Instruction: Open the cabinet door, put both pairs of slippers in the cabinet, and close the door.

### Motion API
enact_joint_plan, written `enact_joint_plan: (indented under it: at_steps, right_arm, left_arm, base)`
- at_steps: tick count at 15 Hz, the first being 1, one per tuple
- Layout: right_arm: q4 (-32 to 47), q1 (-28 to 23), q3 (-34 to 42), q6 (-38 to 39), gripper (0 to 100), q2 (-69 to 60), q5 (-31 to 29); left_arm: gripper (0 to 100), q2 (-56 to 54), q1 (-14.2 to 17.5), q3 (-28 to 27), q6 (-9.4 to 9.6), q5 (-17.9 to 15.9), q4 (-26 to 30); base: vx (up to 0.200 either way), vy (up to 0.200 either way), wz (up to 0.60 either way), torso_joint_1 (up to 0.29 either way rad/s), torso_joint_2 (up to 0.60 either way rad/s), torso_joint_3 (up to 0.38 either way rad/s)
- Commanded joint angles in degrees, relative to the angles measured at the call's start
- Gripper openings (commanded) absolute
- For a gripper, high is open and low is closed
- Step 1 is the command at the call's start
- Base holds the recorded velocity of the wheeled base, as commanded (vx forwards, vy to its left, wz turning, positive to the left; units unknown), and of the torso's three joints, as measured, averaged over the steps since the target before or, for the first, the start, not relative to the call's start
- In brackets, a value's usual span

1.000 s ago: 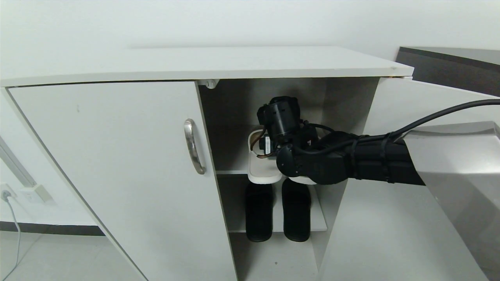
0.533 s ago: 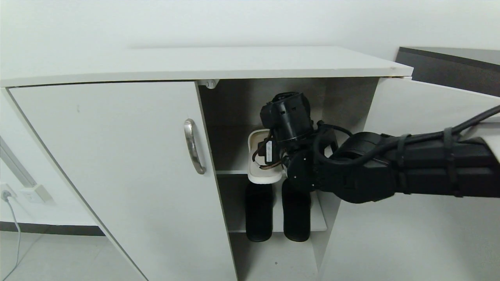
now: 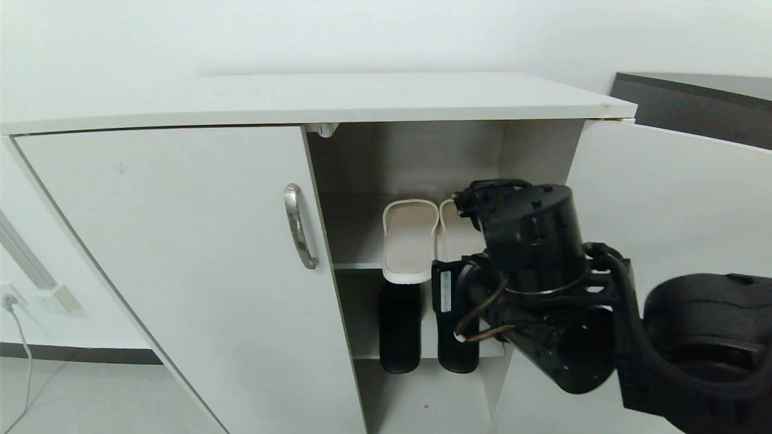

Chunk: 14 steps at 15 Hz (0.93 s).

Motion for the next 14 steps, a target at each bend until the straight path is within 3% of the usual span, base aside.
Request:
enact_joint_plan:
  at_steps: [1, 6, 14]
  right_arm:
    - [-3.8, 1.8, 9.7, -1.1, 0, -7.6, 5.2]
    - [-12.6, 2.1, 16.9, -6.0, 0, -8.8, 9.1]
    - [-13.7, 2.1, 17.5, -5.8, 0, -7.4, 8.9]
  left_arm:
    - [0, 0.1, -0.1, 0.0, -0.01, 0.0, 0.0]
    - [0, 0.1, 0.0, 0.0, -0.01, -0.1, 0.0]
    - [0, 0.1, -0.1, 0.0, -0.01, -0.1, 0.0]
  base:
    - [0.0, 0.0, 0.0, 0.0, 0.0, 0.0]
    - [0.0, 0.0, 0.0, 0.0, 0.0, 0.0]
    - [0.0, 0.0, 0.0, 0.0, 0.0, 0.0]
